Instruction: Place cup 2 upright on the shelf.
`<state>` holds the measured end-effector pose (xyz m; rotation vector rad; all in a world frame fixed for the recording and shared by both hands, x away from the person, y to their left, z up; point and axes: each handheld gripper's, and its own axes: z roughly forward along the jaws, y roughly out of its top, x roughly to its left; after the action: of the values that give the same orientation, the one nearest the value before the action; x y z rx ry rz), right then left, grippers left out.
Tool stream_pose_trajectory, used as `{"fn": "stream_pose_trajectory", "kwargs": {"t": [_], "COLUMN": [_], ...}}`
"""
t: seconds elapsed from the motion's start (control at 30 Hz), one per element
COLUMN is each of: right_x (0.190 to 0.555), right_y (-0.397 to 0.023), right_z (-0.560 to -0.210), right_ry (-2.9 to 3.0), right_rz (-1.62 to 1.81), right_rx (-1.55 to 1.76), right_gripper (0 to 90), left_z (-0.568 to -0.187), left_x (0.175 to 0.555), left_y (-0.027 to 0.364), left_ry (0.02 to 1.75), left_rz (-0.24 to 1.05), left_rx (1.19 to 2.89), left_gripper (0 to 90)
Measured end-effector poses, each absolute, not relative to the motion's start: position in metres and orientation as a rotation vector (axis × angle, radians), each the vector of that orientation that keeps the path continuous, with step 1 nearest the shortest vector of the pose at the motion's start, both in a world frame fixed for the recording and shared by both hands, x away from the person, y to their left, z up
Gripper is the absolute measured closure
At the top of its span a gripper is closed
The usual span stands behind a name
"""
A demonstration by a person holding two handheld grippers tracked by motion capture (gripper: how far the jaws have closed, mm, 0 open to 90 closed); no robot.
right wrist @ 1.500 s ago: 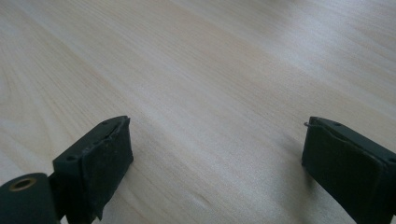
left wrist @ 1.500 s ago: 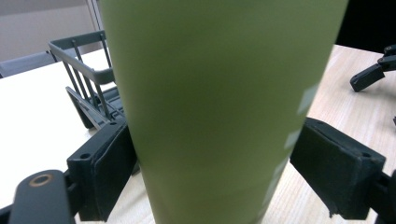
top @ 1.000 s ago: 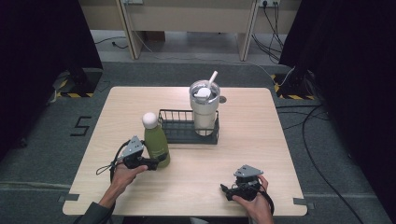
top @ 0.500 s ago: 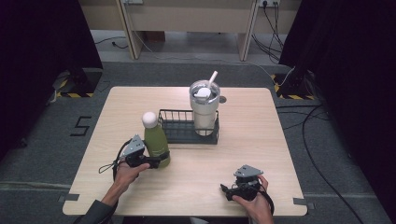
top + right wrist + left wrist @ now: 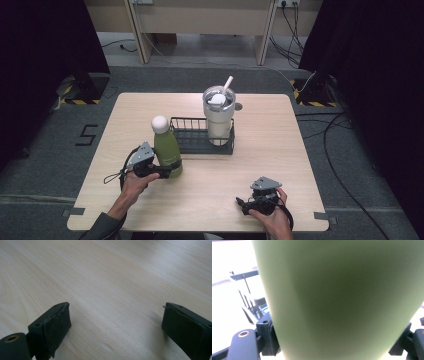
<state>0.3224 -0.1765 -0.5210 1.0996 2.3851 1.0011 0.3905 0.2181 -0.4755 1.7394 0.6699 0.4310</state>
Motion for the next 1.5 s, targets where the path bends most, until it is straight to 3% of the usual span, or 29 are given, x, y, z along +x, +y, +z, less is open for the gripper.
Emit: {"fn": "stream_pose_trajectory", "kwargs": {"t": [1.5], "right_x": [0.322], "right_y": [-0.176], "right_z": [-0.521], "right_ry": [2.385], "right_rz": [1.001], "right_rx": [1.100], "right_gripper": [8.7], "left_z": [-0.391], "left_x": [0.432], "left_y": [0.203], "left_ry": [0.631], "left_rz": [0.443], "left_rx": [1.754], "left_gripper": [20.4]}}
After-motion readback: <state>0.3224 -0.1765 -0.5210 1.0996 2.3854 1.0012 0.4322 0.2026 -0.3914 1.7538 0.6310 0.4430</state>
